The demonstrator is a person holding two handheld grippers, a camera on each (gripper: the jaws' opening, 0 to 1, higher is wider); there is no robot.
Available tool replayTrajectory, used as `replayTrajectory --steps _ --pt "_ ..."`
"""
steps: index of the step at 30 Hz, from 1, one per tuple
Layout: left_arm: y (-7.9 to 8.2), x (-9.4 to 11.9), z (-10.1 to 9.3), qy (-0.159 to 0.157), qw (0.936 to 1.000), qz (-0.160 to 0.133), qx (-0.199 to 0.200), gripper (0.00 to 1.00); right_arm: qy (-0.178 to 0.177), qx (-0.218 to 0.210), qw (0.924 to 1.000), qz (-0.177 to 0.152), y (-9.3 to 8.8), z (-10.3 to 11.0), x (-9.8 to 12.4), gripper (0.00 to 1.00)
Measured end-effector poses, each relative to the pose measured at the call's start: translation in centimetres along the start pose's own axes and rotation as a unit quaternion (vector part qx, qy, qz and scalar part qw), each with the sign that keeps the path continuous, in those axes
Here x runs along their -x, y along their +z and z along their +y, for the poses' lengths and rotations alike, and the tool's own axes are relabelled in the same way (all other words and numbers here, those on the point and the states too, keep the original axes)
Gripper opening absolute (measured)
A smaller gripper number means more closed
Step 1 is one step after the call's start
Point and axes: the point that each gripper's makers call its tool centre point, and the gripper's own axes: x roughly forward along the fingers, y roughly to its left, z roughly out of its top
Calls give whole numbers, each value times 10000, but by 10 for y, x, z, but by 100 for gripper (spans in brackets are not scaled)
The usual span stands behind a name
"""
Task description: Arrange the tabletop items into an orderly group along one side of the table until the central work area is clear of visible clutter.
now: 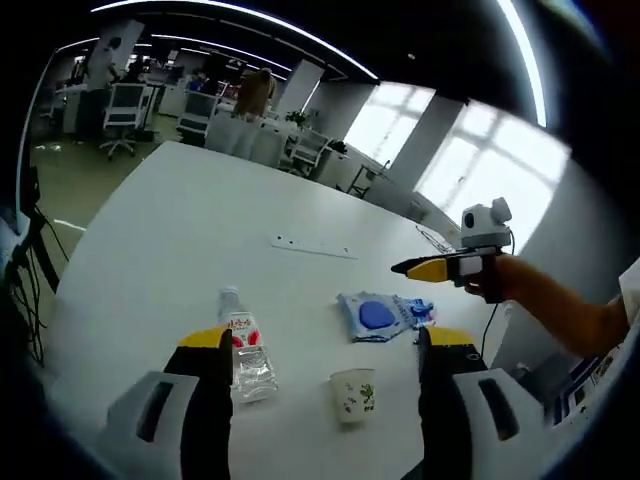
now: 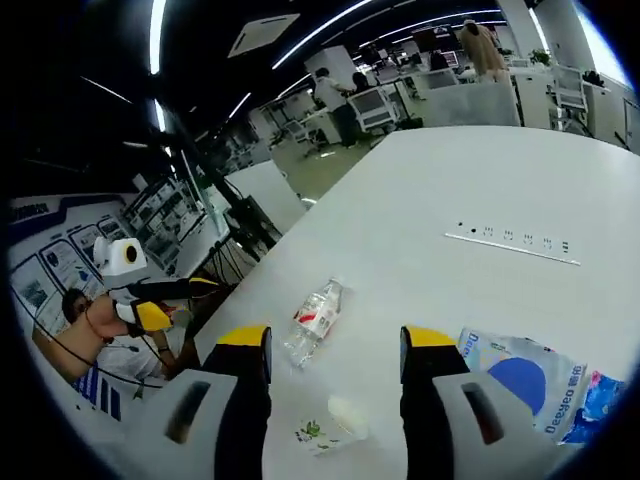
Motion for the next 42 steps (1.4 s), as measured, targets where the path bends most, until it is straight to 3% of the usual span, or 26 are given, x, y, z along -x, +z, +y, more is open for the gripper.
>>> replayTrajectory --steps 14,27,33,42 --pt "-4 3 29 -39 9994 -113 313 76 699 -300 9965 339 6 11 -89 48" --pt "-12 -4 43 -305 9977 -265 552 75 1157 -933 9864 702 -6 7 -169 44" --pt "-19 -8 50 -401 9968 -267 632 74 1294 -1240 9794 934 -18 4 -195 42" --pt "-24 -18 54 -599 9953 -297 697 73 1421 -1607 9727 886 -23 -3 -220 38"
